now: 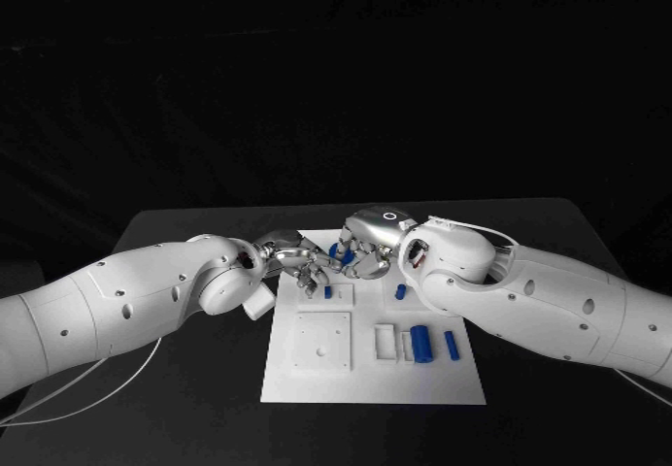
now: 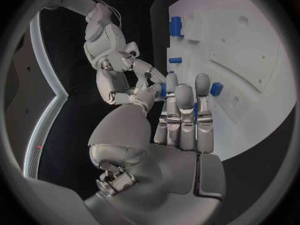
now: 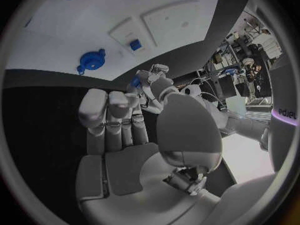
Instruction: Assemble the parts on the task board
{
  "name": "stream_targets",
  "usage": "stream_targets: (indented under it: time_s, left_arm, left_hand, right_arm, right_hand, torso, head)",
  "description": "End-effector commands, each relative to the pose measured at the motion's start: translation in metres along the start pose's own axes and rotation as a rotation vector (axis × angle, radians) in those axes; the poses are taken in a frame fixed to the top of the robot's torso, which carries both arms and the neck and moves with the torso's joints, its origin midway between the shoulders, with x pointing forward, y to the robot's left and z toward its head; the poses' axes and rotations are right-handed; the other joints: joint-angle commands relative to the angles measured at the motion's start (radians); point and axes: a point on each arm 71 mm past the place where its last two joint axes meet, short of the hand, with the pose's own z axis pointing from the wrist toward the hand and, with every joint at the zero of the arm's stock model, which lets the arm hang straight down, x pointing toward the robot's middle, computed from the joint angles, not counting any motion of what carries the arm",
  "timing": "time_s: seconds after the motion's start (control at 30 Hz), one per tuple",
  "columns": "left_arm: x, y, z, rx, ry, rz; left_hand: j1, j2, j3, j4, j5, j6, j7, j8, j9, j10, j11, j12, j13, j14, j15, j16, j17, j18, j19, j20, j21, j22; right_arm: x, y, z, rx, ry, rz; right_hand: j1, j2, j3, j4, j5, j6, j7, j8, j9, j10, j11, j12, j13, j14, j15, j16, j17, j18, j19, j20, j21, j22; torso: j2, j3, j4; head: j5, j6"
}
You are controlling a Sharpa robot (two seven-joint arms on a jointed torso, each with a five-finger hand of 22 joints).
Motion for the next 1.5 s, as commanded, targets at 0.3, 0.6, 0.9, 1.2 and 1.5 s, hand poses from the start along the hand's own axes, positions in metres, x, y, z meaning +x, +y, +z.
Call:
stream_targets:
  time_s: [0.3, 0.6, 0.9, 1.2, 1.5]
  left_arm:
    - [0.001, -0.005, 0.002, 0.014, -0.041, 0.002]
    - [-0.003, 0.0, -0.001, -0.044, -0.086, 0.041]
    - [-0.007, 0.007, -0.004, -0.128, -0.103, 0.126]
    - [-0.012, 0.018, -0.01, -0.276, -0.142, 0.288]
    - [-0.016, 0.029, -0.013, -0.459, -0.139, 0.359]
  left_hand:
    - [-0.054, -0.041, 0.049, -0.044, 0.185, 0.094, -0.052, 0.005, 0.45, 0.056, -0.026, 0.068, 0.058, 0.029, -0.03, 0.048, 0.024, -0.014, 0.01, -0.028, 0.049, 0.024]
    - [-0.115, -0.053, 0.097, -0.08, 0.236, 0.156, -0.072, -0.037, 0.586, 0.069, -0.046, 0.158, 0.127, 0.072, -0.05, 0.09, 0.055, -0.019, 0.02, -0.048, 0.111, 0.021]
    - [-0.125, -0.058, 0.106, -0.077, 0.244, 0.185, -0.082, -0.074, 0.707, 0.07, -0.053, 0.219, 0.162, 0.097, -0.059, 0.128, 0.157, -0.02, 0.025, -0.057, 0.161, 0.021]
    - [-0.134, -0.059, 0.115, -0.077, 0.25, 0.195, -0.089, -0.075, 0.754, 0.072, -0.062, 0.259, 0.187, 0.133, -0.069, 0.147, 0.162, -0.013, 0.05, -0.067, 0.226, 0.021]
    - [-0.163, -0.087, 0.235, -0.072, 0.162, 0.205, -0.091, -0.074, 0.766, 0.075, -0.061, 0.279, 0.177, 0.143, -0.07, 0.153, 0.179, -0.009, 0.045, -0.068, 0.248, 0.019]
  right_arm:
    - [-0.001, -0.006, -0.001, 0.022, -0.03, -0.001]
    - [-0.007, -0.017, -0.006, 0.06, -0.088, 0.013]
    - [-0.032, -0.057, -0.011, 0.171, -0.13, 0.188]
    - [-0.046, -0.097, -0.022, 0.267, -0.161, 0.338]
    - [-0.048, -0.112, -0.024, 0.291, -0.187, 0.415]
  right_hand:
    - [0.006, -0.03, -0.048, 0.023, -0.081, -0.169, 0.039, 0.004, -0.008, -0.028, 0.023, -0.034, -0.033, -0.002, 0.013, -0.029, -0.017, 0.009, 0.027, 0.011, -0.031, 0.115]
    - [0.052, -0.039, -0.167, 0.097, -0.073, -0.298, 0.058, 0.002, -0.01, -0.035, 0.037, -0.031, -0.062, -0.002, 0.023, -0.029, -0.026, 0.019, 0.032, 0.025, -0.047, 0.115]
    - [0.057, -0.041, -0.149, 0.116, -0.089, -0.286, 0.058, 0.003, -0.009, -0.043, 0.037, -0.032, -0.072, -0.006, 0.023, -0.035, -0.033, 0.019, 0.031, 0.025, -0.056, 0.114]
    - [0.054, -0.04, -0.133, 0.113, -0.048, -0.268, 0.058, 0.004, -0.008, -0.048, 0.036, -0.035, -0.079, -0.009, 0.023, -0.041, -0.039, 0.019, 0.028, 0.025, -0.067, 0.112]
    - [0.048, -0.039, -0.125, 0.108, -0.037, -0.263, 0.058, 0.004, -0.008, -0.059, 0.036, -0.048, -0.096, -0.017, 0.024, -0.058, -0.054, 0.022, 0.022, 0.026, -0.096, 0.105]
  torso:
    - [0.0, 0.0004, -0.0008]
    - [-0.002, 0.0023, 0.0003]
    - [-0.005, 0.0009, -0.005]
    - [-0.019, 0.0041, -0.0158]
    - [-0.036, 0.007, -0.0176]
  head:
    - [0.003, -0.001]
    - [0.005, 0.002]
    - [0.01, 0.006]
    - [0.035, -0.006]
    - [0.052, -0.028]
